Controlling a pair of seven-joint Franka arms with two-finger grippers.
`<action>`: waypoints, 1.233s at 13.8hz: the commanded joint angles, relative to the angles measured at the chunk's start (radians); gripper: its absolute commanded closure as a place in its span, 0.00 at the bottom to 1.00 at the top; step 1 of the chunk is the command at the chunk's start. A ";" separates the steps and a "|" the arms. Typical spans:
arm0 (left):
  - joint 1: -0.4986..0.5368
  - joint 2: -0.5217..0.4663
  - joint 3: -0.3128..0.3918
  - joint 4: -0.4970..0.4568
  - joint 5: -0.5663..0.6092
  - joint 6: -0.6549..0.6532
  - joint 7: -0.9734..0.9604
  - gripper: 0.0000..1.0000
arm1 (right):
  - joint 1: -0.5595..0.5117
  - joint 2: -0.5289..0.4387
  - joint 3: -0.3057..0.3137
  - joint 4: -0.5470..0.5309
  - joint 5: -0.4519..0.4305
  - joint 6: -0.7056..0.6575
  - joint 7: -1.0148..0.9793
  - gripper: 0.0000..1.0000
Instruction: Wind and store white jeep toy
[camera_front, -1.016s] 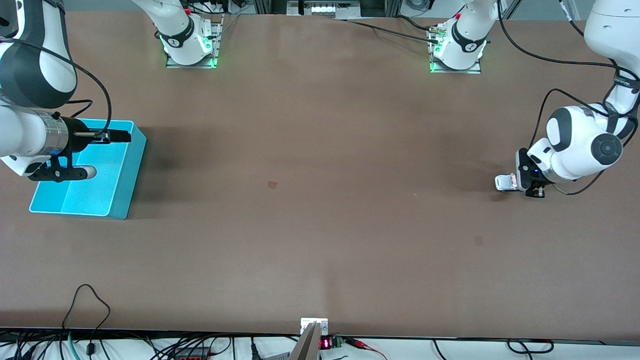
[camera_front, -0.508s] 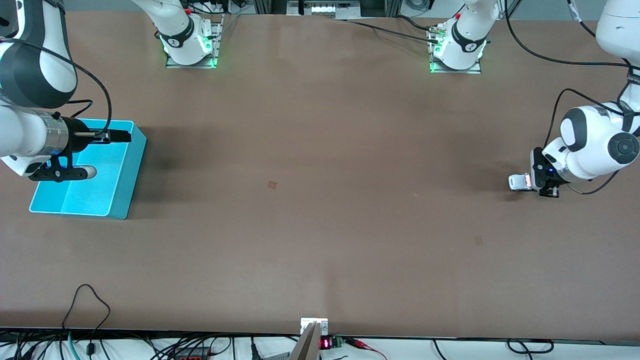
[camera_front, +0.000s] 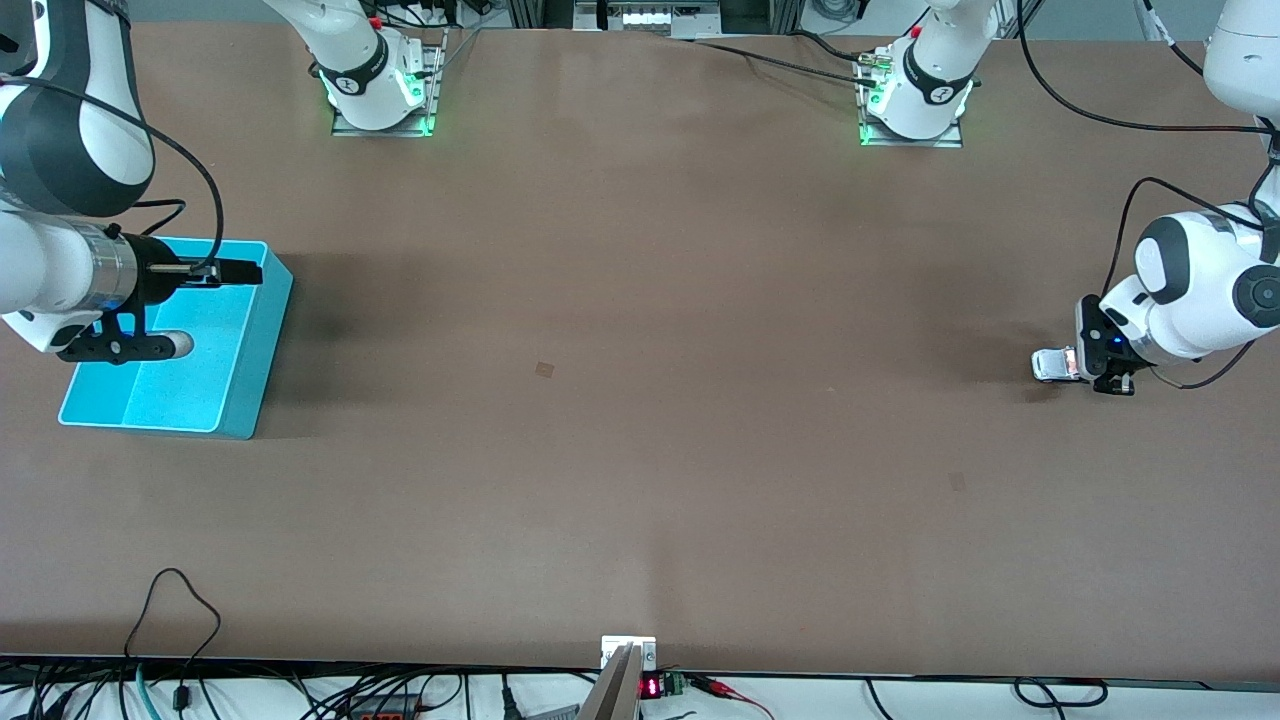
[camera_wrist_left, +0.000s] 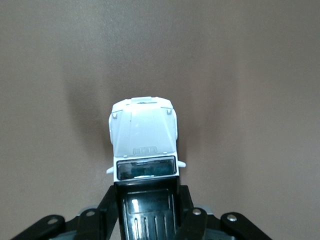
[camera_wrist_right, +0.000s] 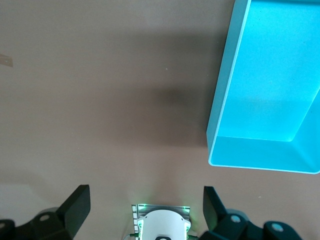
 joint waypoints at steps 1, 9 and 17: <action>0.026 0.119 -0.003 0.021 0.030 0.020 0.023 0.65 | -0.001 -0.003 0.002 0.008 0.015 -0.012 -0.007 0.00; 0.019 -0.120 -0.165 0.021 -0.023 -0.212 0.023 0.00 | -0.001 -0.003 0.002 0.008 0.017 -0.012 -0.007 0.00; -0.007 -0.171 -0.247 0.021 -0.138 -0.198 0.009 0.00 | -0.005 -0.002 0.002 0.008 0.017 -0.012 -0.010 0.00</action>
